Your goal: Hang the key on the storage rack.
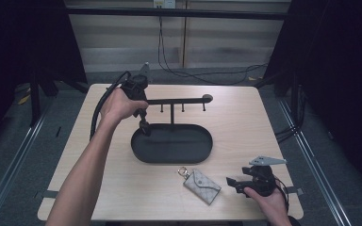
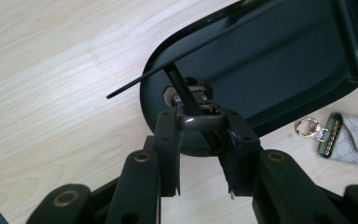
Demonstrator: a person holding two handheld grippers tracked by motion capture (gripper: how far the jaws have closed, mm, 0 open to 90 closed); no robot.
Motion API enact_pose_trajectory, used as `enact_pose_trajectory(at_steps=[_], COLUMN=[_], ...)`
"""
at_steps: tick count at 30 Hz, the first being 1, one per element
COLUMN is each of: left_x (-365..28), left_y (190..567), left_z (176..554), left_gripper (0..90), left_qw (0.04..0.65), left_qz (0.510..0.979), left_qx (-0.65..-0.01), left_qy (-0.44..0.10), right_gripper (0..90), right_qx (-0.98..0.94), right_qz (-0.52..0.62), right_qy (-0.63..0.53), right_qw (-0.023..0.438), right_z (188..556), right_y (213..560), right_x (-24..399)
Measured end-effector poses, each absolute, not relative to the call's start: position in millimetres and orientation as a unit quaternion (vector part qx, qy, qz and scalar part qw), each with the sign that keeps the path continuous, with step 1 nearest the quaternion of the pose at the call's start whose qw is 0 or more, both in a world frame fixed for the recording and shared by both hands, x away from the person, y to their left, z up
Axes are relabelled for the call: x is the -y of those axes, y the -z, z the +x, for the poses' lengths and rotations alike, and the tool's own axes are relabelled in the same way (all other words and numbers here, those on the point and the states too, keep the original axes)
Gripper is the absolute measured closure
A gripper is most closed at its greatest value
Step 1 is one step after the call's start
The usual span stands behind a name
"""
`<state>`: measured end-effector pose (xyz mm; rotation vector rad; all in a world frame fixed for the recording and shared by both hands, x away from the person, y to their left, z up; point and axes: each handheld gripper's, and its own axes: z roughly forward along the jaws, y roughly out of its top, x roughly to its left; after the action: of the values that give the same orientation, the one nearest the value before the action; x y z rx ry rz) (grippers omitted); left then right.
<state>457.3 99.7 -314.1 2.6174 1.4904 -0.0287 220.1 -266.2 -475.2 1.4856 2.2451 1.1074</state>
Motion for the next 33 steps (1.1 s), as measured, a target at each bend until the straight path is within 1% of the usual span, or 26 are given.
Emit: enact_pose_trajectory(at_steps=[3, 7, 8, 10, 12, 13, 14, 15, 21, 25, 27, 30, 32, 33], left_x=[-100, -100, -100, -99, -98, -98, -98, -97, -101, -102, -103, -106, -109, -111], left_y=[315, 314, 314, 314, 314, 314, 314, 314, 312, 313, 312, 315, 317, 316], left_z=[457, 457, 456, 456, 456, 455, 455, 455, 457, 457, 456, 454, 452, 451], left_gripper=[70.0, 67.0, 64.5, 63.6, 58.2, 58.2, 55.9, 50.3, 47.6, 43.2, 42.2, 37.3, 36.5, 34.3], left_qw=[0.066, 0.061, 0.062, 0.061, 0.063, 0.062, 0.062, 0.061, 0.065, 0.060, 0.065, 0.062, 0.061, 0.063], left_qz=[0.866, 0.869, 0.867, 0.867, 0.867, 0.867, 0.866, 0.866, 0.860, 0.865, 0.870, 0.870, 0.873, 0.872], left_qx=[-0.496, -0.492, -0.494, -0.494, -0.495, -0.494, -0.496, -0.497, -0.506, -0.497, -0.489, -0.489, -0.483, -0.484], left_qy=[0.013, 0.017, 0.016, 0.013, 0.013, 0.013, 0.016, 0.015, 0.016, 0.022, 0.014, 0.020, 0.023, 0.022], right_gripper=[17.7, 17.7, 17.7, 17.7, 17.7, 17.7, 17.7, 17.7, 17.7, 17.7, 17.6, 17.7, 17.7, 17.6], right_qx=[-0.766, -0.766, -0.766, -0.766, -0.766, -0.766, -0.766, -0.766, -0.766, -0.767, -0.767, -0.766, -0.767, -0.767], right_qz=[0.508, 0.506, 0.508, 0.508, 0.508, 0.508, 0.507, 0.508, 0.508, 0.509, 0.509, 0.510, 0.510, 0.510], right_qy=[-0.377, -0.378, -0.377, -0.377, -0.377, -0.377, -0.377, -0.377, -0.377, -0.375, -0.374, -0.374, -0.373, -0.373], right_qw=[0.115, 0.116, 0.115, 0.115, 0.115, 0.115, 0.116, 0.116, 0.115, 0.112, 0.112, 0.113, 0.113, 0.113], right_z=[220, 220, 220, 220, 220, 220, 220, 220, 220, 222, 223, 222, 222, 222], right_y=[475, 475, 475, 475, 475, 475, 475, 475, 475, 476, 476, 476, 476, 476], right_x=[266, 266, 266, 266, 266, 266, 266, 266, 266, 265, 265, 266, 265, 265])
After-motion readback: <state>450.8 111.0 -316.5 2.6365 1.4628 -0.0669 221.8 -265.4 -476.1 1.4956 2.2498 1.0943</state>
